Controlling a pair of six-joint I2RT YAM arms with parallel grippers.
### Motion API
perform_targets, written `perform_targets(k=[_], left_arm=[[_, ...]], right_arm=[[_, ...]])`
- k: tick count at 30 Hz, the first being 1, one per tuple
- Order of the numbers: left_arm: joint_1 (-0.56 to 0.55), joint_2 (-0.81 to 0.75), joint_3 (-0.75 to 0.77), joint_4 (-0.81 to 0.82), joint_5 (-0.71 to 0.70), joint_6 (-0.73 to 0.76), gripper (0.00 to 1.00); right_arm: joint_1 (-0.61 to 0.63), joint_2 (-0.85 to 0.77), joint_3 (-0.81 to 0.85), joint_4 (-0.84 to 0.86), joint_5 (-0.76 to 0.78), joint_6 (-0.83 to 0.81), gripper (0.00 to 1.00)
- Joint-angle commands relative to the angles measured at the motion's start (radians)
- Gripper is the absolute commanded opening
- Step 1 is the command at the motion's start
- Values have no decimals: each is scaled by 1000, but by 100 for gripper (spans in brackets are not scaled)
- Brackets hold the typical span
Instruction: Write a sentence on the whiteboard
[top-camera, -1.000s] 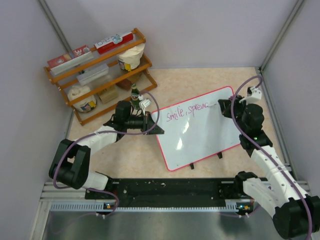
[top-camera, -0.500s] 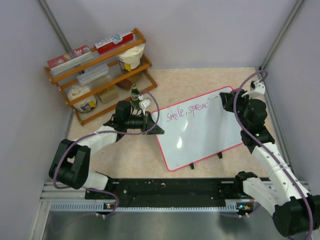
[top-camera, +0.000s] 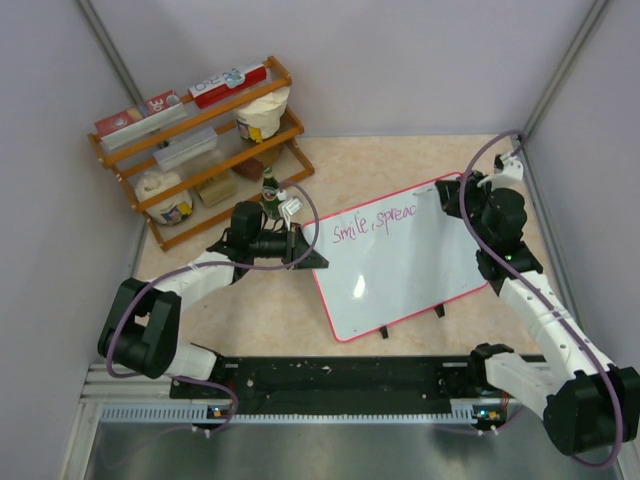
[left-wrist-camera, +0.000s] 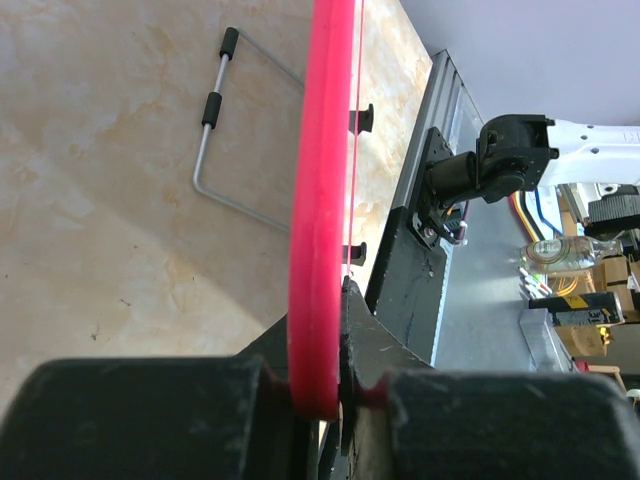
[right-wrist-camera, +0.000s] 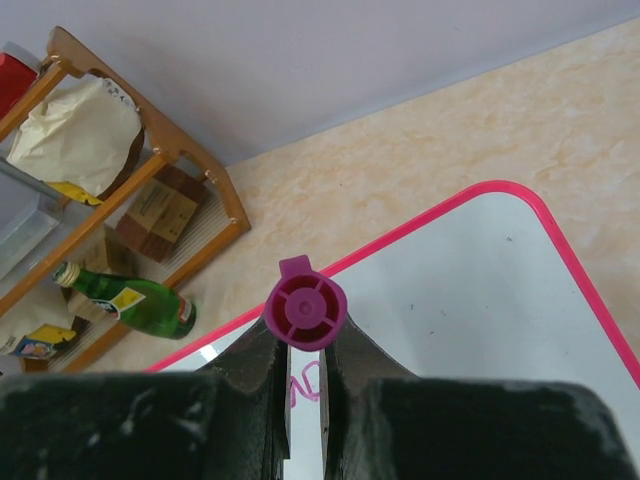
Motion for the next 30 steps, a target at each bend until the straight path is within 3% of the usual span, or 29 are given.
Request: perform_targets(k=[1,30], left_arm=[[-44,50,-62,-126,-146,263,0],[-45,45,-65,-126,-149,262,0]], right_arm=[[-6,-1,-3,45,-5,2,0],[-5,-135,-158,-40,-11,-24,0]])
